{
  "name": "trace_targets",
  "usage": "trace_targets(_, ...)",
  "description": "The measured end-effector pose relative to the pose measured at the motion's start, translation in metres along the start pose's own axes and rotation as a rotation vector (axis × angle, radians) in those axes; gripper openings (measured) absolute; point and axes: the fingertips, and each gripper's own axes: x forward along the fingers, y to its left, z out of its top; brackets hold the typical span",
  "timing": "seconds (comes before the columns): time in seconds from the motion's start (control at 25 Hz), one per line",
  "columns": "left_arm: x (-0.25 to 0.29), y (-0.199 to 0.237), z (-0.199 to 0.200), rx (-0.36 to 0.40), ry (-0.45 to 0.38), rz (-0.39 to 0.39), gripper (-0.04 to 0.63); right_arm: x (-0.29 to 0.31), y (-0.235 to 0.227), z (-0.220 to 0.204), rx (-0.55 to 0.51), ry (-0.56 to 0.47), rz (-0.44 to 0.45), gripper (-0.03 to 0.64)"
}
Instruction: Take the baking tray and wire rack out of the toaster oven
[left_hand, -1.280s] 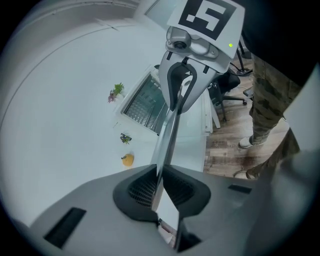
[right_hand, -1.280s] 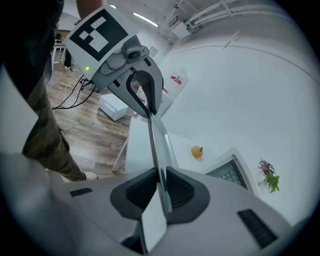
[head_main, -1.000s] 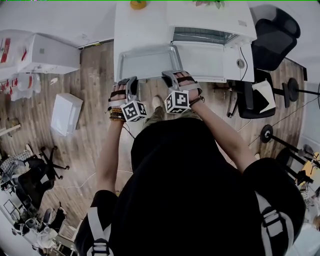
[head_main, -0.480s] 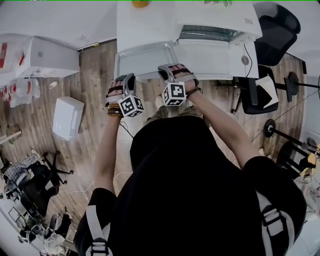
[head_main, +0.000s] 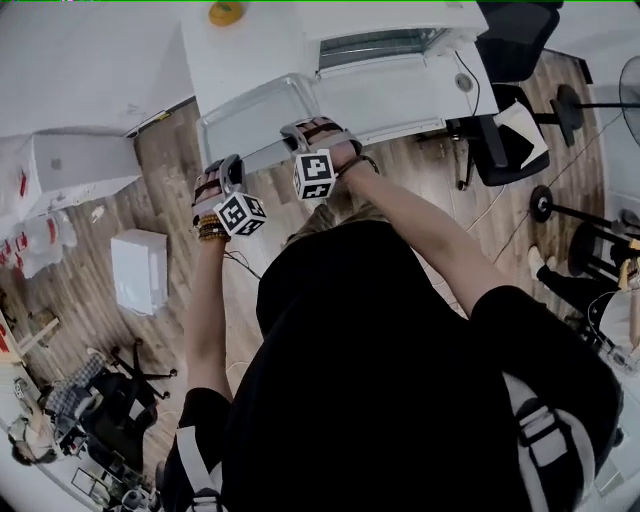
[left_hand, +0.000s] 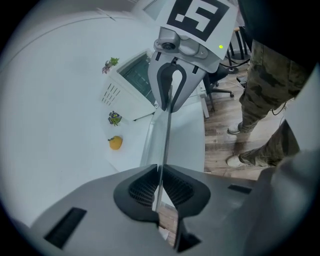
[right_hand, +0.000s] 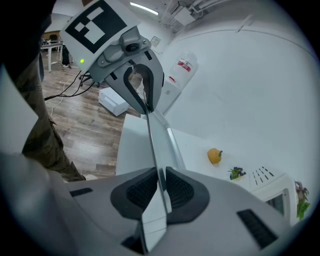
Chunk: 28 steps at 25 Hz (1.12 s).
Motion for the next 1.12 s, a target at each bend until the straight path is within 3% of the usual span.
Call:
trace_targets(0.2, 0.015, -0.002, 0.007, 0.034, -0.026, -0.043, 0.048, 0.005, -0.003, -0.01, -0.134, -0.009, 0.048, 0.057)
trace_targets(1.12, 0.056, -0.043, 0.018, -0.046, 0.013, -0.261, 0.051, 0.031, 0.021, -0.054, -0.172, 0.094, 0.239, 0.06)
